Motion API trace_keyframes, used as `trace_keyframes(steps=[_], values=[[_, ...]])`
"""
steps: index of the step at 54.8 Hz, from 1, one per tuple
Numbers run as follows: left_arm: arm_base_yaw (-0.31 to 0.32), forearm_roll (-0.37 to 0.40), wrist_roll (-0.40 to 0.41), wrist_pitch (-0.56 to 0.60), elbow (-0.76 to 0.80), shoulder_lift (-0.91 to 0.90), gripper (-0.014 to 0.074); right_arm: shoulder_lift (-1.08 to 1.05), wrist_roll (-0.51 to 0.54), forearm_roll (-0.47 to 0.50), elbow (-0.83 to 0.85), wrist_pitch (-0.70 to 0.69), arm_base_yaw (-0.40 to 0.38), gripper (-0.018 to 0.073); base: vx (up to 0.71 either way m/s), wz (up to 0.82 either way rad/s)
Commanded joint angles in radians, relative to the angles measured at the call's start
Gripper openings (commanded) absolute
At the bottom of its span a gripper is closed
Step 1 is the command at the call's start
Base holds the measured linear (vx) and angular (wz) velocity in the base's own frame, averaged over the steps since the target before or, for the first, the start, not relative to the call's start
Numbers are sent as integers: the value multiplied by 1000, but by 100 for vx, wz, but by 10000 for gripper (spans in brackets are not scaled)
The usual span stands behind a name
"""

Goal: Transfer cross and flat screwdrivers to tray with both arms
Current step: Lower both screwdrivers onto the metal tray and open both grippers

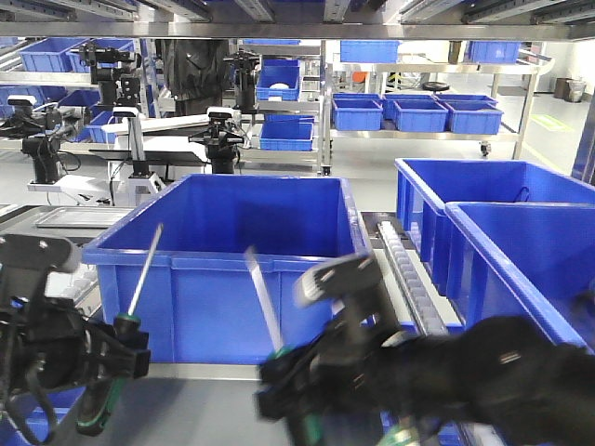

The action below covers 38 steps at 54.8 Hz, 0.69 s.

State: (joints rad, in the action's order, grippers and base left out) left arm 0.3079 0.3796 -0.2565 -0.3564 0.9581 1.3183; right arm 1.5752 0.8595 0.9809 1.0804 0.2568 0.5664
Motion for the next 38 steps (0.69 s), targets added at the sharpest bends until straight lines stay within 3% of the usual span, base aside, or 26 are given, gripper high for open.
trace_keyframes(steps=[1, 11, 26, 31, 38], values=[[11, 22, 11, 64, 29, -3, 18, -6, 8, 76, 36, -89, 3, 42, 0, 0], [11, 20, 10, 27, 29, 47, 108, 30, 8, 127, 36, -74, -1, 188, 0, 0], [11, 19, 5, -79, 29, 76, 451, 31, 8, 131, 36, -51, -1, 526, 0, 0], [11, 19, -11, -76, 29, 71, 557, 27, 9, 131, 36, -27, -1, 587, 0, 0], [10, 19, -11, -66, 29, 37, 613, -16, 9, 131, 36, -14, -1, 606, 0, 0]])
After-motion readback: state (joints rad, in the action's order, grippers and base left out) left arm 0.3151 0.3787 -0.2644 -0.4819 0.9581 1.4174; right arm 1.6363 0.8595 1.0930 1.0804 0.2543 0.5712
